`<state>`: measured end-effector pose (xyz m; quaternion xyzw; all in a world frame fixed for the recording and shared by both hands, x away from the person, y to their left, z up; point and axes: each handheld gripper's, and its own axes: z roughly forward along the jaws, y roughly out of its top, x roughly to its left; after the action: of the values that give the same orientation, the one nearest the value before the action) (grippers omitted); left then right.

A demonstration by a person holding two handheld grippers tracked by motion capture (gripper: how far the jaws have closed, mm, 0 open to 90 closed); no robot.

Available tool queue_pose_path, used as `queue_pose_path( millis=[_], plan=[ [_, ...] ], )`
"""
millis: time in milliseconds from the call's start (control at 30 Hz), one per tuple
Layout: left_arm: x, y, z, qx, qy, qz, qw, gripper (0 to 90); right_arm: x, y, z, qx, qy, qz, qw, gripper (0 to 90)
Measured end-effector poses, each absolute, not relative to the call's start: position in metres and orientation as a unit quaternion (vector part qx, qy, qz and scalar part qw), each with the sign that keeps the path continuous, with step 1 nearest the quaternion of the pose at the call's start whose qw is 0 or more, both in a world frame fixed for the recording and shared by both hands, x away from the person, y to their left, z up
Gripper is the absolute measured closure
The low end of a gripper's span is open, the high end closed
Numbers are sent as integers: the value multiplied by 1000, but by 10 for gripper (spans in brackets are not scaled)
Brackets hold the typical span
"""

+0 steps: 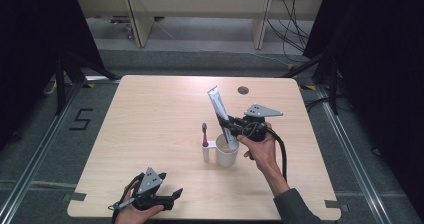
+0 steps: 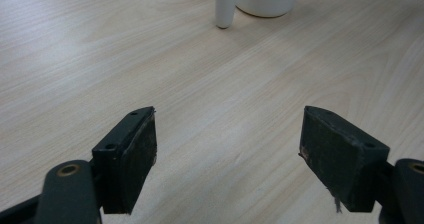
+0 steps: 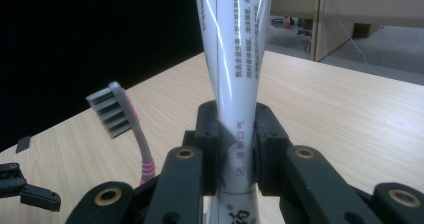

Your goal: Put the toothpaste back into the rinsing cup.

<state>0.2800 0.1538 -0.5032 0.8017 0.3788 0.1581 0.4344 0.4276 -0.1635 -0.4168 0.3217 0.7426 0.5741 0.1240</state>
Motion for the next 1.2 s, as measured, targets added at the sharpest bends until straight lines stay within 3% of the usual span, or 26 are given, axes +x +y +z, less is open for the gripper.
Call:
queue_pose_path(
  millis=[1000, 1167, 1200],
  plan=[
    [279, 153, -503, 803, 381, 157, 431, 228, 415, -162, -448, 315, 756, 562, 114, 768],
    [280, 154, -504, 802, 378, 156, 436, 228, 415, -163, -451, 306, 764, 553, 130, 768],
    [279, 154, -504, 802, 379, 157, 434, 228, 412, -162, -452, 317, 758, 558, 113, 768]
  ],
)
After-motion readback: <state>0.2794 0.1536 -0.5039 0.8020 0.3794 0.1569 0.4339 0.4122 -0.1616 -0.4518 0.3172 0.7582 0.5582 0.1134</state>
